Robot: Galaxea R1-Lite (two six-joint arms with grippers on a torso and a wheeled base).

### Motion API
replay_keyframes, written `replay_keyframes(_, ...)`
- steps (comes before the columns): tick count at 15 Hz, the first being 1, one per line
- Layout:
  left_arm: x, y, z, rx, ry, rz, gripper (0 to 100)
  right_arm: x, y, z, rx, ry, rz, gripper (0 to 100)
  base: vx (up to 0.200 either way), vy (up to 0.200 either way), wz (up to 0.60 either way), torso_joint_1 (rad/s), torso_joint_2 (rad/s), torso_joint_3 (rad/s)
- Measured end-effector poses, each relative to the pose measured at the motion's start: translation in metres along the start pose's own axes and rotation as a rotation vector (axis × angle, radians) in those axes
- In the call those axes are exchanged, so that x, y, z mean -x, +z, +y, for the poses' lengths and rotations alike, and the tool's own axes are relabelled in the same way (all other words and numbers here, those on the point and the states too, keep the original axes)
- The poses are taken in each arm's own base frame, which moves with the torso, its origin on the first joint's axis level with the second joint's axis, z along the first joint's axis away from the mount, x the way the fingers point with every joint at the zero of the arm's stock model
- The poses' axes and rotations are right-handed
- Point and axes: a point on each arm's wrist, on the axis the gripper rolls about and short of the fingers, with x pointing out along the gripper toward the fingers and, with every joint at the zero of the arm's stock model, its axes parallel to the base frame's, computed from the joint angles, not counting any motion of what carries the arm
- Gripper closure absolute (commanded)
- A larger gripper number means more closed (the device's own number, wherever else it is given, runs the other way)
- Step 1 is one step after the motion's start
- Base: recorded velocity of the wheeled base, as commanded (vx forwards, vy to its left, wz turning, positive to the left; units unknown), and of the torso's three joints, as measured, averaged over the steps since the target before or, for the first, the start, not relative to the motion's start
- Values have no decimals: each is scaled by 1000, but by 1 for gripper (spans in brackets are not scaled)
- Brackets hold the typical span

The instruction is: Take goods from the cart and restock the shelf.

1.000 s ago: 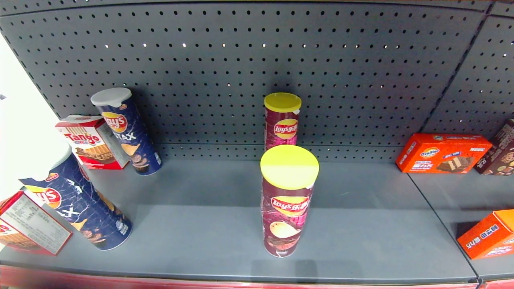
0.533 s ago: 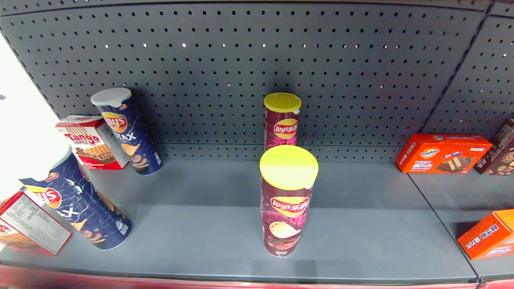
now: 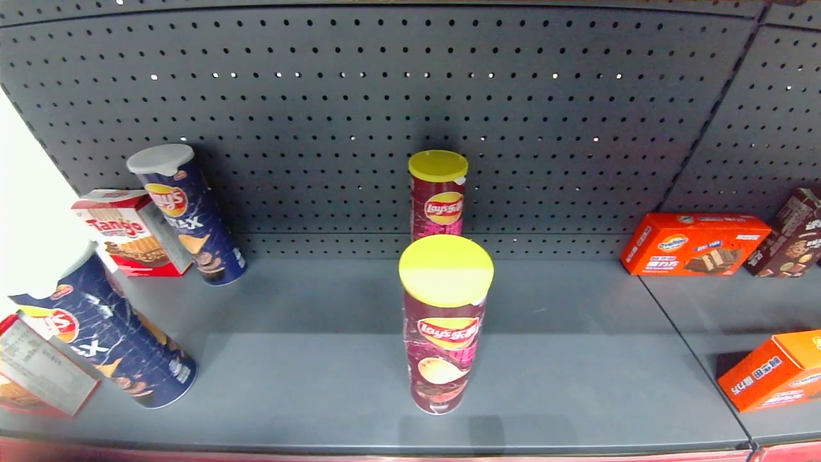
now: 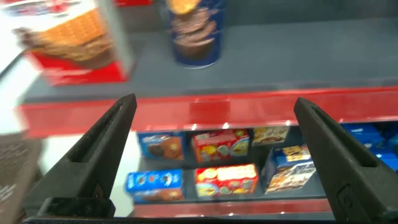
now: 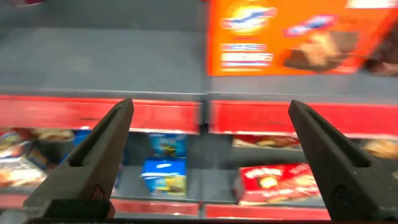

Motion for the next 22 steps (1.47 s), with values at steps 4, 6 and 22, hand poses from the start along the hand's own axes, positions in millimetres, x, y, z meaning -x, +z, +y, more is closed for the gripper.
replay_keyframes(4,0,0,0,0,0,-1,0,0,0,0,0,0,1,0,0,0,0,0,0,0)
replay_keyframes(6,0,0,0,0,0,0,0,0,0,0,0,1,1,0,0,0,0,0,0,0)
replay_keyframes(22,0,0,0,0,0,0,0,0,0,0,1,0,0,0,0,0,0,0,0,0)
